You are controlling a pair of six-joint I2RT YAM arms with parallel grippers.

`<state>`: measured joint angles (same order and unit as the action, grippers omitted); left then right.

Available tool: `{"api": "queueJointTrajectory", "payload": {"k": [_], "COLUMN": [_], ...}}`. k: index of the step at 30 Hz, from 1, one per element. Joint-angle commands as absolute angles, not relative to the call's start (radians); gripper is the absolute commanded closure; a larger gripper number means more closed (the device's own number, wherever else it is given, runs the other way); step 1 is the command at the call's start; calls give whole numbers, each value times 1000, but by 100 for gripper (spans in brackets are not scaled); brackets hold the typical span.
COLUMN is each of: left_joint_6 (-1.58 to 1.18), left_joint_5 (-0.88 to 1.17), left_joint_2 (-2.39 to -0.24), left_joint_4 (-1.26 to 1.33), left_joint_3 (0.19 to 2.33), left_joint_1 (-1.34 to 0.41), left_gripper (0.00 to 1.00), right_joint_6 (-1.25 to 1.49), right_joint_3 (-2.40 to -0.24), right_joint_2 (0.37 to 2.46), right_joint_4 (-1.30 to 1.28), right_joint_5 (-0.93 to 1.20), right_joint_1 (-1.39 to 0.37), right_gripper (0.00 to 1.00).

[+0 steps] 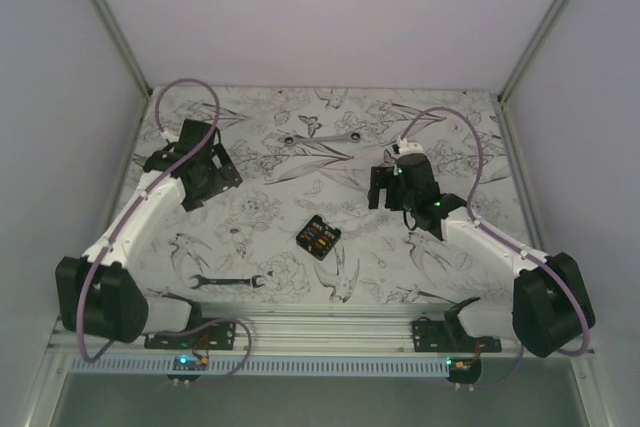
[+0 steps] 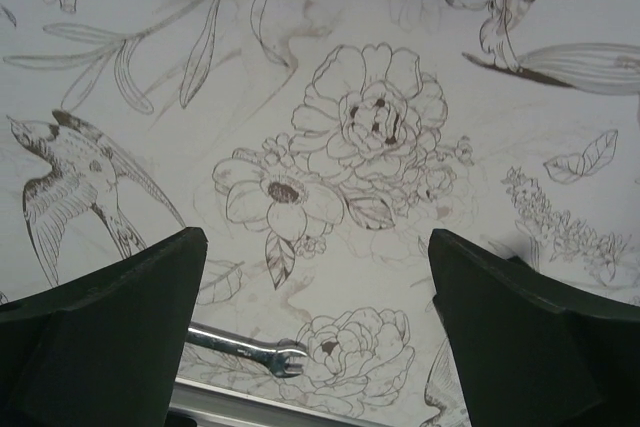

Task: Snap on the fuse box
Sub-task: Pick up the fuse box cover from the center of the board.

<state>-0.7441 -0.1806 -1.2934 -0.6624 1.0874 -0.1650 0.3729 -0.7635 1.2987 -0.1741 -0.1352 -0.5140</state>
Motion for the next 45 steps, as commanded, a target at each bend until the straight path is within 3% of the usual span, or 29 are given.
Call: {"api": "queueJointTrajectory", "payload": {"k": [1, 13, 19, 30, 45], "left_joint_6": [-678, -716, -824, -938, -989], "left_joint_5": [-171, -16, 137, 210, 278], "left_joint_2": [-1426, -2020, -2163, -2288, -2425], "left_joint_4": [-701, -615, -393, -113, -32], "left_joint_3": [1204, 1745, 1767, 1762, 1834], "left_joint_1": [-135, -108, -31, 41, 74], "left_gripper": [2, 2, 8, 34, 51], "right_joint_6": [360, 328, 319, 311, 311], "right_joint_3": [-751, -762, -759, -761, -765], "right_joint_2": [1293, 1390, 1396, 1417, 1451], "right_joint_4": [-108, -36, -33, -28, -16], "right_joint_5": [-220, -211, -201, -184, -154], "right_joint_1": [-482, -471, -468, -464, -450], "right_gripper": [0, 0, 0, 0, 0]}}
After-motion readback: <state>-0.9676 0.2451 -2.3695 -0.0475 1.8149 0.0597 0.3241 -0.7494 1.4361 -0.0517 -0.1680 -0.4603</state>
